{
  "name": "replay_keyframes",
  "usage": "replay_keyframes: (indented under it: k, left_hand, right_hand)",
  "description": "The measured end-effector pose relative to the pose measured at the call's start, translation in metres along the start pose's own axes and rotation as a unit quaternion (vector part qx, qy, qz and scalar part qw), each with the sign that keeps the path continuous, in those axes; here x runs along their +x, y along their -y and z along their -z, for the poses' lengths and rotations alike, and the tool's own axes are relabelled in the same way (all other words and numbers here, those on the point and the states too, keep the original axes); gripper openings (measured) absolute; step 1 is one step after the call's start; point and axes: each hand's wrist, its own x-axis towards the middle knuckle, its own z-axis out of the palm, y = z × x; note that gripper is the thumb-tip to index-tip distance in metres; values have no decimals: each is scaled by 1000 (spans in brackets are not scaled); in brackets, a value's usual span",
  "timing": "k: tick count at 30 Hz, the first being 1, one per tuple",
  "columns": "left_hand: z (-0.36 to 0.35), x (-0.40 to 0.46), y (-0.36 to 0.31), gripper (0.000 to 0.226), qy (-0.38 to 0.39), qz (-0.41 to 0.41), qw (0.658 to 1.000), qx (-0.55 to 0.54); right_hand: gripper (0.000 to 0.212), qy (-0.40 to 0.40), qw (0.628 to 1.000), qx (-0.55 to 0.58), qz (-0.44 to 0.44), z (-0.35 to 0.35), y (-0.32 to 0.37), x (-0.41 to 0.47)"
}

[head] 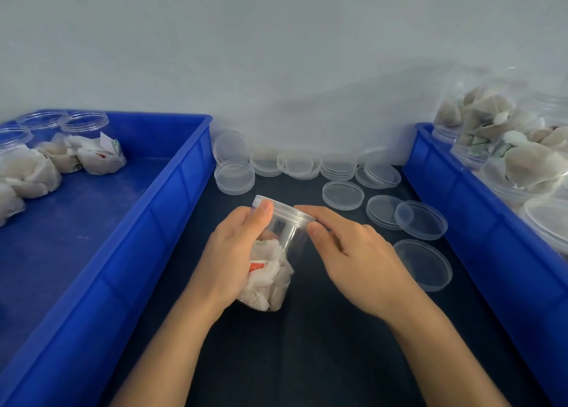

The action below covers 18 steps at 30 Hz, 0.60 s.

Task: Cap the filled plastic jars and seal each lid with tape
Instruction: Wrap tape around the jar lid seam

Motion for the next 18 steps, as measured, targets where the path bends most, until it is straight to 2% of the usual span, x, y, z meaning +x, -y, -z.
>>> replay_keyframes:
  k: [3,5,7,9,11,15,18]
  left_hand:
    - [-2,-2,2,60,-8,-9,1000,11]
    - [-5,-4,1,54,-63,-55,994,72]
    - [-7,-8,-2,45,-165,-133,963,166]
    - [-11,-16,-6,40,-207,-198,926,244]
    - [-19,-25,-7,51,-172,-208,917,295]
    - [-32,-30,-1,105,-101,-168,886,421]
    - [-32,-24,-1,115,-109,-146,890,418]
  right_hand:
    - [37,-16,1000,14,-1,-3,2,0]
    - [37,-27,999,22,-10,-3,2,-1]
    - [39,-37,999,26,-18,-3,4,-2]
    - [39,-46,998,32,-25,-5,6,-2]
    - [37,-57,997,31,-30,-7,7,-1]
    - [36,-41,997,55,-45,-6,0,1]
    - [39,-21,994,93,-56,-4,-7,1]
